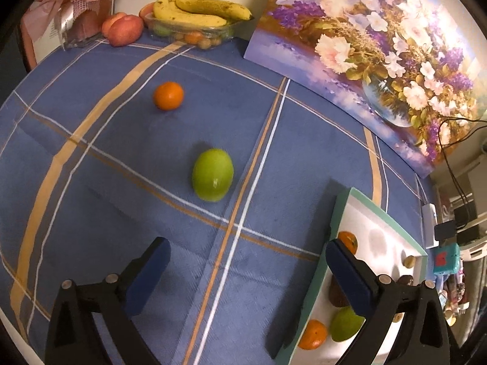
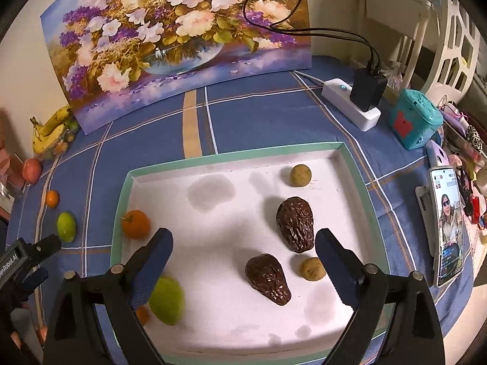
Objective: Organize fruits
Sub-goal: 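Move both open tools back toward the remaining fruits on the tablecloth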
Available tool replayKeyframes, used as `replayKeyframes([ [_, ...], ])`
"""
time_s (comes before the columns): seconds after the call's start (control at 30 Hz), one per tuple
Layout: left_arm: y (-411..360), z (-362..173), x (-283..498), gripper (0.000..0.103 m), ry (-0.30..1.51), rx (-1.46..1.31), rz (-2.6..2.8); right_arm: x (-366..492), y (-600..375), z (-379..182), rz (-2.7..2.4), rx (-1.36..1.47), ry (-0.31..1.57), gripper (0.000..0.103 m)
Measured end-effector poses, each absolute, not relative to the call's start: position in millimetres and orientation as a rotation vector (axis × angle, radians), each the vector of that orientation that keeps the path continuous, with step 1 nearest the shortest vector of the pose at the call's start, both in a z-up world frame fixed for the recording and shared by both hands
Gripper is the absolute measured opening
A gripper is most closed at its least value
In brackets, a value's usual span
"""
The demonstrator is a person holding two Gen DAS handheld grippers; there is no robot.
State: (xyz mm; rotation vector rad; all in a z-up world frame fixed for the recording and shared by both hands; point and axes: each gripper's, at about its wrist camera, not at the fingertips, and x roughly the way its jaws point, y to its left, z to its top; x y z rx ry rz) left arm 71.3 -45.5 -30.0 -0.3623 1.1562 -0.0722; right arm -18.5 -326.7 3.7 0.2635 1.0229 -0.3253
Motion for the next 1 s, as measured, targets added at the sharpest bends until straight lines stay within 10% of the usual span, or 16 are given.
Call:
replayKeyframes([
  [1.0,29.9,12.2,157.1,0.103,1.042,-0.335,-0.133,51.0,-254.8,25.1,-0.192,0.212,1.019,0.095],
])
